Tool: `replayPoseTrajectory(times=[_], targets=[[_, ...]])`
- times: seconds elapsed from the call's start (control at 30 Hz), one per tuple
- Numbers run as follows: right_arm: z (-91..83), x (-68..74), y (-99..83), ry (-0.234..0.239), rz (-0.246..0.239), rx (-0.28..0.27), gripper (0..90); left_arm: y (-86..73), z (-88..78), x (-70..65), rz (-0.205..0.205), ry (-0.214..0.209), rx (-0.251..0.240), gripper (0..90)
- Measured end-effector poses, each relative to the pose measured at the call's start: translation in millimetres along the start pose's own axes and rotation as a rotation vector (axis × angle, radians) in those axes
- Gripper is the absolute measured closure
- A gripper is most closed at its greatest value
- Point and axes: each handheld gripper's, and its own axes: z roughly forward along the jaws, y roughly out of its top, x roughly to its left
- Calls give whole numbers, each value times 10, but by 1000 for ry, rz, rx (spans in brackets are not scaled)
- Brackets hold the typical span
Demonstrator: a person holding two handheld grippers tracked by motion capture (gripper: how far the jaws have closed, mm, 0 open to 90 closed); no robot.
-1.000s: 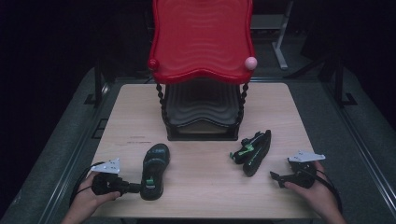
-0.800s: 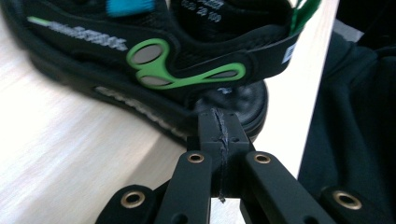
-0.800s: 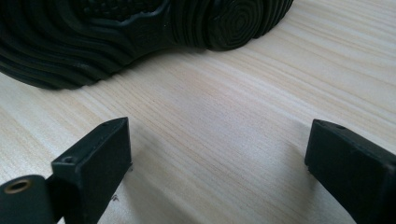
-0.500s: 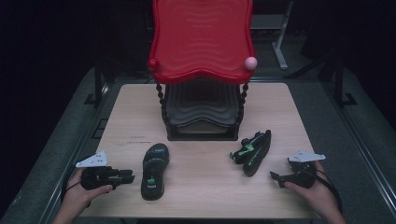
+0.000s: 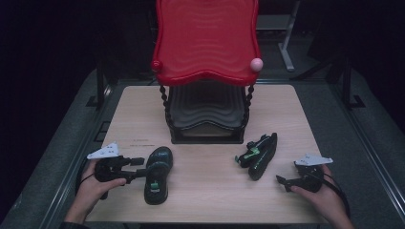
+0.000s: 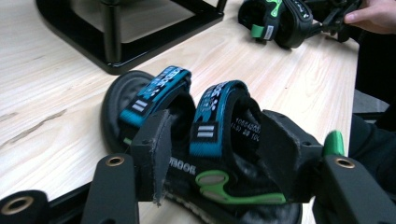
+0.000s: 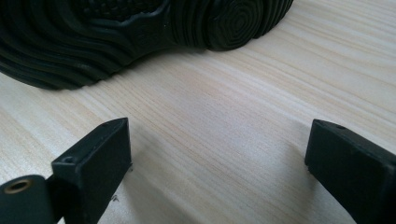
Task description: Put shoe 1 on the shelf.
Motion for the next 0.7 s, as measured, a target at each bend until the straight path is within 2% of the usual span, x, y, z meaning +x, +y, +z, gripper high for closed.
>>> replayPoseTrajectory(times=[0.1,0.13,0.33,0.7], targets=[[1,0,1,0,0,0,63,10,63,10,7,-11,2,456],[1,0,1,0,0,0,63,15,125,15,9,-31,1,463],[0,0,1,0,1,0,63,29,298,51,18,-86,-2,506],[0,-1,0,1,-3,0,63,-12,334,98,37,-104,-20,575]])
